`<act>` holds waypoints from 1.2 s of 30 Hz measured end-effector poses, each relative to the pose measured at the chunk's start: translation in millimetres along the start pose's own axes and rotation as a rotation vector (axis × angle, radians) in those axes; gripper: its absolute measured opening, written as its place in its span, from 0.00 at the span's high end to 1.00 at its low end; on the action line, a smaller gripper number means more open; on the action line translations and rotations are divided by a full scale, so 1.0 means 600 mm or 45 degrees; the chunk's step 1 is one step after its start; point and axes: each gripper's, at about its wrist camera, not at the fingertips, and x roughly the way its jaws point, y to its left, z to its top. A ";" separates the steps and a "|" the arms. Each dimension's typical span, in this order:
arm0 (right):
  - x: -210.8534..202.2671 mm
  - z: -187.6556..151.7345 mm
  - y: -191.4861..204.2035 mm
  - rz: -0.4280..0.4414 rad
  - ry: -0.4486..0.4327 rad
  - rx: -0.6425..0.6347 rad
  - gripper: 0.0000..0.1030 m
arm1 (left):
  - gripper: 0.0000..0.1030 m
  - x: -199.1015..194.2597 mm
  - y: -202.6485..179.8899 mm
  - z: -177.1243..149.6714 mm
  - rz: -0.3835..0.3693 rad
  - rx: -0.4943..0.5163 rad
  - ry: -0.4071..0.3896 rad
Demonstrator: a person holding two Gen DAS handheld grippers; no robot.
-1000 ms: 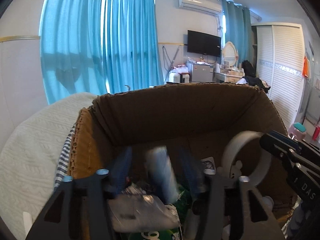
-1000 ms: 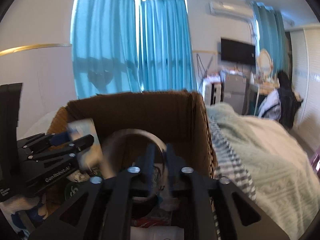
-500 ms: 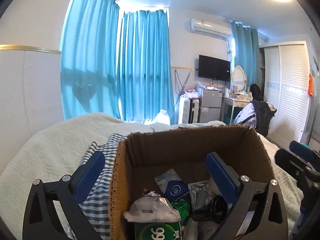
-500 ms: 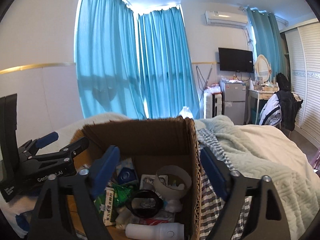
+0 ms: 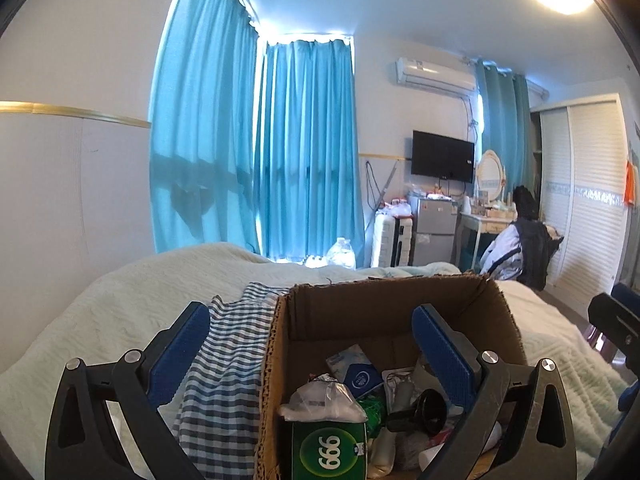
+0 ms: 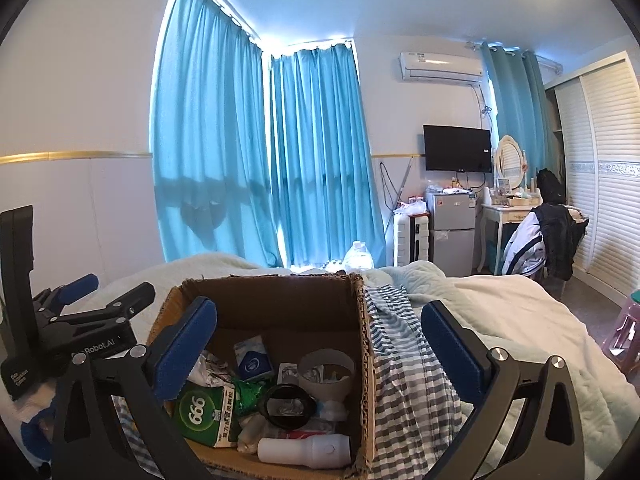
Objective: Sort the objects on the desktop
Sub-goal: 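Move both tools back toward the toothpaste tube and capsule box on the cloth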
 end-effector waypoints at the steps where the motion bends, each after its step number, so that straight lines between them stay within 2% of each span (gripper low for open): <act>1: -0.005 0.000 -0.001 0.001 0.000 0.003 0.00 | 0.00 -0.006 0.002 0.000 0.005 -0.006 -0.004; 8: -0.046 -0.007 0.000 0.001 -0.017 -0.001 0.00 | 0.00 -0.040 0.005 -0.016 0.024 -0.005 -0.006; 15: -0.076 -0.022 0.009 0.041 -0.017 -0.020 0.00 | 0.00 -0.061 0.016 -0.050 0.007 -0.030 0.111; 19: -0.092 -0.039 0.008 0.041 0.024 -0.013 0.00 | 0.00 -0.070 0.018 -0.082 0.017 0.002 0.175; 25: -0.119 -0.081 0.005 0.051 0.114 0.060 0.00 | 0.00 -0.068 0.046 -0.154 0.114 -0.010 0.358; 31: -0.131 -0.134 0.025 -0.004 0.222 0.003 0.00 | 0.00 -0.073 0.050 -0.239 0.198 -0.042 0.597; 33: -0.131 -0.151 0.026 0.013 0.270 0.021 0.00 | 0.00 -0.072 0.050 -0.262 0.231 -0.048 0.665; 36: -0.133 -0.177 0.035 0.027 0.326 0.017 0.00 | 0.00 -0.067 0.055 -0.285 0.282 -0.052 0.723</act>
